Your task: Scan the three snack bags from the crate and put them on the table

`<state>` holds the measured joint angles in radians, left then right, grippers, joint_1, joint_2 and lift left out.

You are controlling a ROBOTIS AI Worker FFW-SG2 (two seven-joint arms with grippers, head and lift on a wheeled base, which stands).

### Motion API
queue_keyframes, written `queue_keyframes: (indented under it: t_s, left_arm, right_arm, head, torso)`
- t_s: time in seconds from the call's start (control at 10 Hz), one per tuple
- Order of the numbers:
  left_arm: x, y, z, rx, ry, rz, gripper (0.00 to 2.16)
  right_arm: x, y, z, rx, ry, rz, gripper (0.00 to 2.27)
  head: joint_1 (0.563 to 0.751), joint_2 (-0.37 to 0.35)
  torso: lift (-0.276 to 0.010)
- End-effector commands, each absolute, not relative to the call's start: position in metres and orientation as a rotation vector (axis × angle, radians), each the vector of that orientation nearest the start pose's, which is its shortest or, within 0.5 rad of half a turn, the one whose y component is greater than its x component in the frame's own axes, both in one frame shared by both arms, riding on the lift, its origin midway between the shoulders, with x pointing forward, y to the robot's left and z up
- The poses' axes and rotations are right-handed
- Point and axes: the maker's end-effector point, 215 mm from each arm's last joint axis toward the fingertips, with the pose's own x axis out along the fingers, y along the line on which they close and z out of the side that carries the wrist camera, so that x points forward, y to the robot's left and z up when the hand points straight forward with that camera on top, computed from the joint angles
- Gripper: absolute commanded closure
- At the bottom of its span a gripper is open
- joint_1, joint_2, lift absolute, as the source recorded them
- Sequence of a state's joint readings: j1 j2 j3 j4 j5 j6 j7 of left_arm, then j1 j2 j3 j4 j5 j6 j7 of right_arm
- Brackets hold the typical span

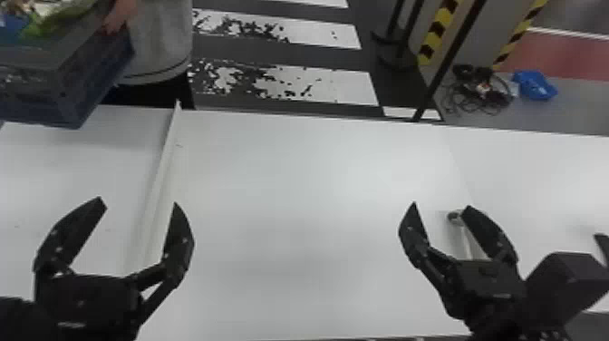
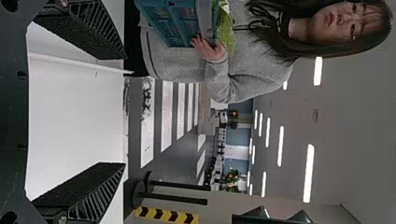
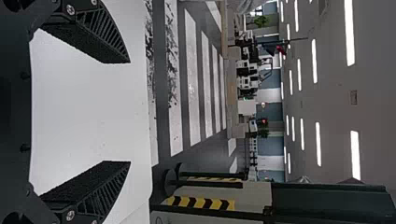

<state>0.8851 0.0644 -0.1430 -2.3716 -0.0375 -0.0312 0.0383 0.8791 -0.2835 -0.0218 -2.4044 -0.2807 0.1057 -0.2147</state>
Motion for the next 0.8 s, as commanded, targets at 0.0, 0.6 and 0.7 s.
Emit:
queue_keyframes:
  t_s: [0.0, 0.6, 0.7]
  left_arm:
    - [0.3401, 0.1667, -0.2973, -0.028, 0.045, -0.104, 0.05]
    - [0.338, 0.1672, -0.295, -0.017, 0.034, -0.102, 0.07]
    - [0.3375, 0.1671, -0.2936, -0.015, 0.028, -0.102, 0.08]
  right_arm:
    - [0.3485, -0.2557, -0.3248, 0.051, 0.182, -0.017, 0.15]
    - [0.348, -0.254, -0.3261, 0.052, 0.187, -0.014, 0.17]
    - [0.3479, -0.254, -0.327, 0.052, 0.19, -0.014, 0.17]
  head:
    - [0.695, -0.153]
    - [0.695, -0.148]
    - [0.695, -0.147]
  torso:
    - [-0.094]
    - [-0.094]
    - [-0.094]
